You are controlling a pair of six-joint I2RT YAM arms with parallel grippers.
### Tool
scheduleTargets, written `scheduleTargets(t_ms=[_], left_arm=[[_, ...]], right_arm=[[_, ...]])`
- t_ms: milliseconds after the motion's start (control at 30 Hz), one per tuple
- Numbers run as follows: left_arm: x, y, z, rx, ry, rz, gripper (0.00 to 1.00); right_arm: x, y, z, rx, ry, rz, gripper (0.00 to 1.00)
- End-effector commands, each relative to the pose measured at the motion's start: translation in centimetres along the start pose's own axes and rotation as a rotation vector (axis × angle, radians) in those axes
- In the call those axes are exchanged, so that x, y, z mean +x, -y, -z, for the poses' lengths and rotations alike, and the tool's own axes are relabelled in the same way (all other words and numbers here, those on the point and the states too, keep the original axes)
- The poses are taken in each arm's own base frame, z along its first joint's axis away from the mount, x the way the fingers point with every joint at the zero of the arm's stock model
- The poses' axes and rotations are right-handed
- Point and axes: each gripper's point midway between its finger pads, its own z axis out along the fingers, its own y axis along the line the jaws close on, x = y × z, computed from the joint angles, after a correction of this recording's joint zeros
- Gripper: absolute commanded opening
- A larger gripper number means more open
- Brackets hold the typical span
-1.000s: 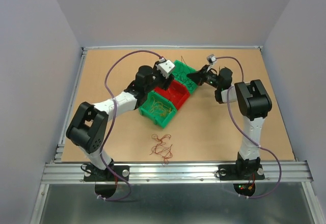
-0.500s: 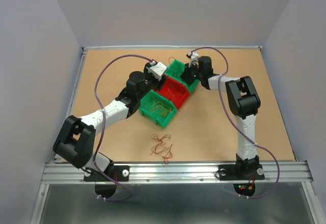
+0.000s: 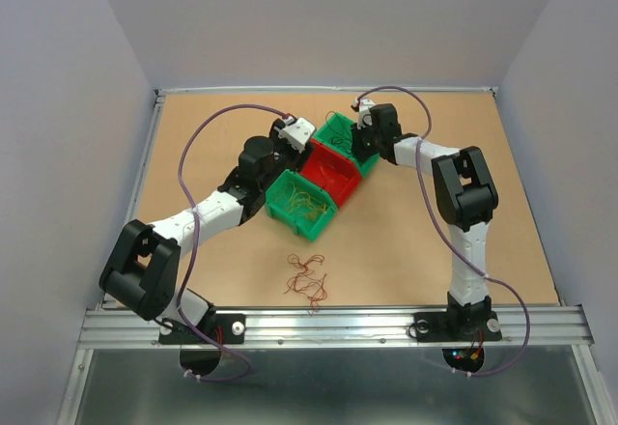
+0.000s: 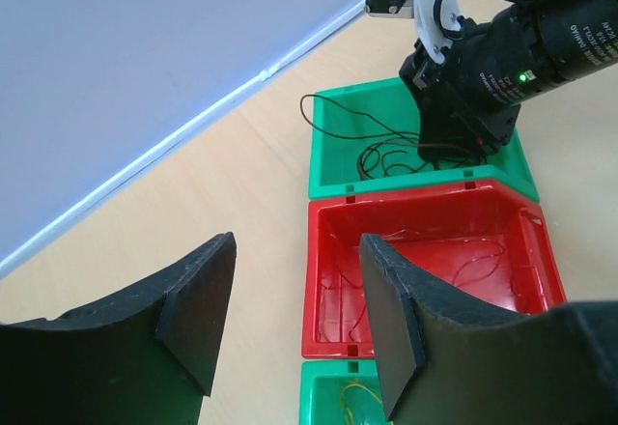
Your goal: Untangle the cables
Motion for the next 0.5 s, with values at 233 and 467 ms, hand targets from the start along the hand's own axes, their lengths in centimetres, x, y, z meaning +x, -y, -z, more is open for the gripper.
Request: scheduleTargets(t_ms=[233,467], left_arm=[[-1.2,-1.1,-0.2,-0.050,0.032,-0.009,0.65],[-1.5,-1.9,0.1,-0.091,0.034,-0.018,0.64]], right_arm=[[-4.0,-1.8,2.7,0.008,0.067,0.026,0.31],[-7.7,-0.7,4.7,0.094,0.192,0.012,0.40]])
